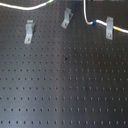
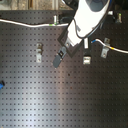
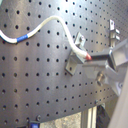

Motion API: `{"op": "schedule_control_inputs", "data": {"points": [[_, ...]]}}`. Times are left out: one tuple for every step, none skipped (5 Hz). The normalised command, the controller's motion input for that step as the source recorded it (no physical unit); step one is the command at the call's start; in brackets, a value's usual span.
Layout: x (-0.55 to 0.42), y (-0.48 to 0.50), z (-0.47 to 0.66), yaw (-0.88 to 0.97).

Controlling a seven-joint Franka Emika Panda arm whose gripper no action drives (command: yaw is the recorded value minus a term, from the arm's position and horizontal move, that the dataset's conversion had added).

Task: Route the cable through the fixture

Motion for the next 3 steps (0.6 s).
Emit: {"op": "schedule_control_inputs", "data": {"points": [[-0.186, 0.544, 0.50, 0.05], [-0.011, 0.406, 0.36, 0.04], [-0.147, 0.250, 0.50, -0.31]]}}
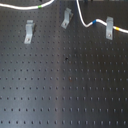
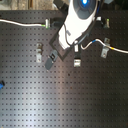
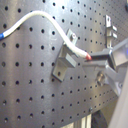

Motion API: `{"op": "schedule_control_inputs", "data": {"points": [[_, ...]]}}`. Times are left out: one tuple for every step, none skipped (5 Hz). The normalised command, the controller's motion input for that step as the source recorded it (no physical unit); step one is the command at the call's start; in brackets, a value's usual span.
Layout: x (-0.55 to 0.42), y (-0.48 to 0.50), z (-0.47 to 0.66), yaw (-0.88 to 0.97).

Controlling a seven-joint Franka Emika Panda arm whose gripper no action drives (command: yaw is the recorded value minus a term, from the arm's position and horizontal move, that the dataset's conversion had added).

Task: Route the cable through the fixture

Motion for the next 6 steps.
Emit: {"op": "schedule_control_inputs", "data": {"points": [[-0.243, 0.235, 0.33, -0.61], [-0.363, 0.293, 0.28, -0.46], [-0.185, 0.138, 0.47, -0.12], [-0.088, 0.164, 0.50, 0.00], [0.091, 0.252, 0.45, 0.16], [0.011, 0.305, 0.35, 0.24]]}}
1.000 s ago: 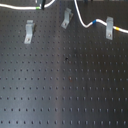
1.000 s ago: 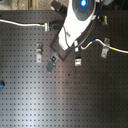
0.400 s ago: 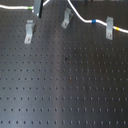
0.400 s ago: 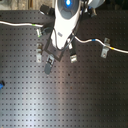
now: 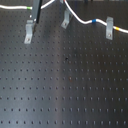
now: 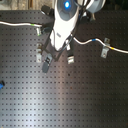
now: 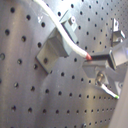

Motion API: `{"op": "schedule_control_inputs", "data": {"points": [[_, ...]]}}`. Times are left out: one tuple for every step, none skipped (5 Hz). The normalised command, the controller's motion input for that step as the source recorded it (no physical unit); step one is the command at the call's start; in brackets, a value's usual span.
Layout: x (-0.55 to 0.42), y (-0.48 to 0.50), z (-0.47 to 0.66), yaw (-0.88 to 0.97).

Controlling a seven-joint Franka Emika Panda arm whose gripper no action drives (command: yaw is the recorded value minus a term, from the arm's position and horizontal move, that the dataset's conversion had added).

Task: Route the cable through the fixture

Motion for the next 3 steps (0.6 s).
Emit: {"op": "schedule_control_inputs", "data": {"points": [[0.058, 0.200, 0.43, 0.25], [0.007, 0.012, 0.53, 0.02], [-0.008, -0.014, 0.51, -0.07]]}}
